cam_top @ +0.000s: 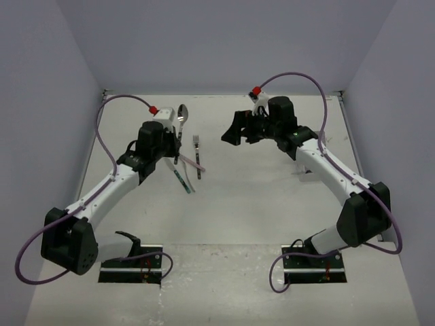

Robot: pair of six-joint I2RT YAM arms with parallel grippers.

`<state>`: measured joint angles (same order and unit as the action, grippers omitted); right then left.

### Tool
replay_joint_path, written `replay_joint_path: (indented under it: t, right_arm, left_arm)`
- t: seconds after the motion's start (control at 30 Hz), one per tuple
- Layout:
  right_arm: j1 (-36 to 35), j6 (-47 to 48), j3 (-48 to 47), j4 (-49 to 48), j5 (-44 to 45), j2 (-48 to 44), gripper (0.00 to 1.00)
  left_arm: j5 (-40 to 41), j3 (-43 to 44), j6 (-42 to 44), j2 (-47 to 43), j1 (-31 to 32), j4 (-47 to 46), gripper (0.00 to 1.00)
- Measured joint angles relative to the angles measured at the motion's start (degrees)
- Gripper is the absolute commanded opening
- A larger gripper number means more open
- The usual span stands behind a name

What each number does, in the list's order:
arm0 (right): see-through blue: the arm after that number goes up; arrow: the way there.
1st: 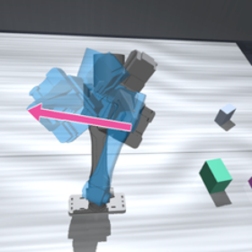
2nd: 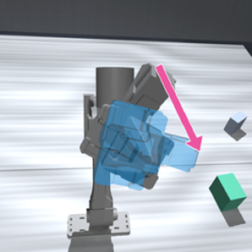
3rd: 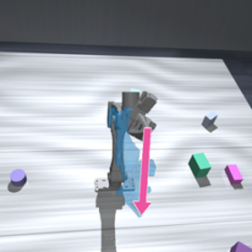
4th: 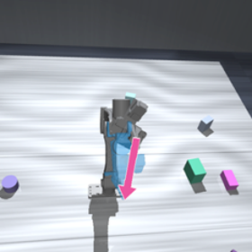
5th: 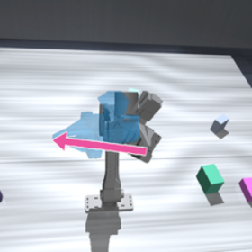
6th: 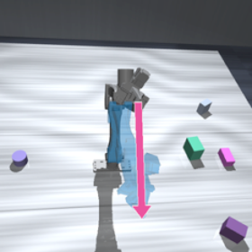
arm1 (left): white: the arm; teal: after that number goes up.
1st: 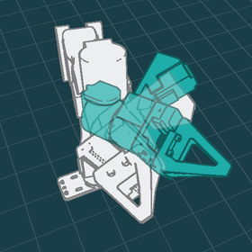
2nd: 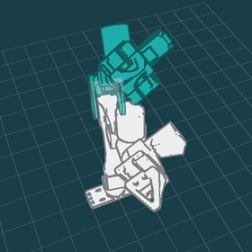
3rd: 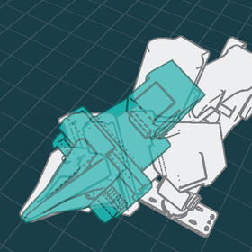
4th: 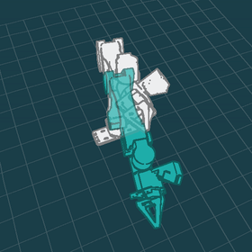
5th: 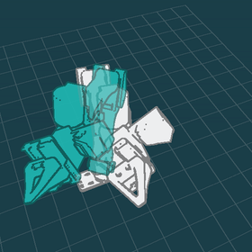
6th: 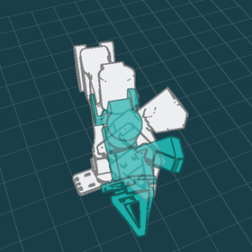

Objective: Sort the eating utensils into containers

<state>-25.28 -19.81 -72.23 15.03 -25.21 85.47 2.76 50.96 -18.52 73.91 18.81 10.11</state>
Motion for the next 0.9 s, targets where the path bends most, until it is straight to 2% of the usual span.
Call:
replay_joint_path:
  t: [0.1, 0.27, 0.43, 0.57, 0.67, 0.7, 0.77, 0.8, 0.83, 0.9]
  right_arm:
    - [-2.3, -5.2, 1.1, -4.5, -2.8, 0.3, 0.99]
    - [-6.0, -13.9, 4.3, -12.4, -2.9, 0.1, 0.99]
    - [-9.4, -21.7, 7.8, -16.9, 3.8, -1.7, 0.99]
    - [-10.8, -25.5, 11.3, -20.2, 10.0, -4.4, 0.92]
    - [-11.1, -26.7, 11.7, -21.6, 13.7, -4.6, 0.81]
    - [-11.2, -26.9, 11.8, -22.2, 14.3, -4.6, 0.74]
    - [-11.3, -27.3, 11.9, -23.2, 15.2, -4.6, 0.65]
    - [-11.4, -27.5, 11.9, -23.6, 15.4, -4.5, 0.58]
    - [-11.5, -27.4, 11.9, -23.8, 15.5, -4.5, 0.41]
    - [-11.9, -27.2, 11.9, -24.2, 15.7, -4.5, 0.29]
  left_arm:
    - [-3.6, 0.0, 1.1, -3.9, 7.7, -3.7, 0.00]
    - [-6.8, -0.7, 0.7, -4.7, 11.4, -7.5, 0.00]
    - [-8.6, -1.5, -0.5, -5.9, 14.4, -10.1, 0.00]
    - [-9.1, -1.9, -1.5, -7.7, 16.9, -12.1, 0.00]
    - [-9.6, -2.1, -2.1, -8.3, 17.7, -12.9, 0.00]
    - [-9.6, -2.1, -2.4, -8.3, 17.9, -13.0, 0.00]
    - [-9.7, -2.1, -2.9, -8.3, 18.1, -13.0, 0.00]
    - [-9.7, -2.1, -3.0, -8.3, 18.2, -13.0, 0.00]
    - [-9.7, -2.1, -3.2, -8.3, 18.3, -13.0, 0.00]
    - [-9.7, -2.2, -3.5, -8.3, 18.6, -13.0, 0.00]
